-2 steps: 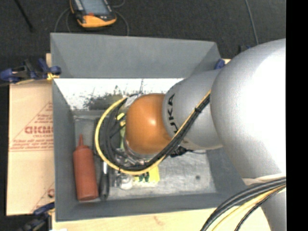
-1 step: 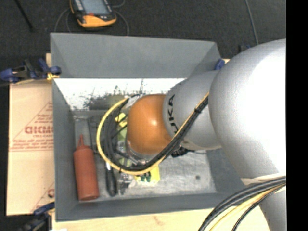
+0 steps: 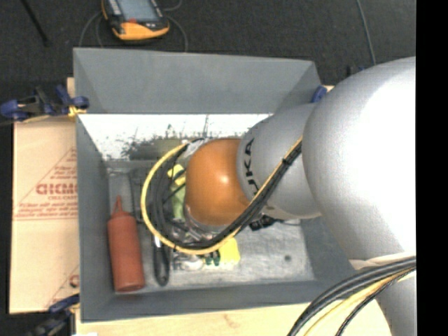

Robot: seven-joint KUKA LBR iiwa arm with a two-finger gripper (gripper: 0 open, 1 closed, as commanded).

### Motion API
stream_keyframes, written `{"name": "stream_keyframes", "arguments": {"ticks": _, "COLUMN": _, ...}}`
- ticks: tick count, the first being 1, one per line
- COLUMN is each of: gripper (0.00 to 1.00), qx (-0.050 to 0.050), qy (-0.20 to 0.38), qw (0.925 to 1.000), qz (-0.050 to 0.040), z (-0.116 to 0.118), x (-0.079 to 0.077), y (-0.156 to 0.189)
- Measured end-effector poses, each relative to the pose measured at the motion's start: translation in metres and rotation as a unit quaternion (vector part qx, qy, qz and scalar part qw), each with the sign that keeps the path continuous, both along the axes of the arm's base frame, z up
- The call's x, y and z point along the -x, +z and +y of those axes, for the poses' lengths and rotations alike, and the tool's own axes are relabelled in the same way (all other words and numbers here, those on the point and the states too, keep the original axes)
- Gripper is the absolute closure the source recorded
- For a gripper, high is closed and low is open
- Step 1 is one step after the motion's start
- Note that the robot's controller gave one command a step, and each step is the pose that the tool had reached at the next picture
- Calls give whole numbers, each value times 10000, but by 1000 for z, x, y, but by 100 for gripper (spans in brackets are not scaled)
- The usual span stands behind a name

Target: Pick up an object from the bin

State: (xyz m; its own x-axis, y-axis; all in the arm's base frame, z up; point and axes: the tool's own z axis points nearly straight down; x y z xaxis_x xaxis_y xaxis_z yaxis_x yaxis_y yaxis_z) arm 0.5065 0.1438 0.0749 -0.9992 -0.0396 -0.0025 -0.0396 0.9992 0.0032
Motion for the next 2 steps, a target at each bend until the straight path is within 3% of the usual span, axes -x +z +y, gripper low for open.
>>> {"name": "stream_keyframes", "arguments": {"ticks": 1, "gripper": 100, "qx": 0, "qy": -3, "qw": 10000, "qz": 0, "z": 0, "x": 0, "y": 0}}
{"name": "stream_keyframes", "arguments": {"ticks": 2, "gripper": 100, "qx": 22, "qy": 2425, "qw": 9702, "qz": -4, "z": 15, "x": -23, "y": 126}}
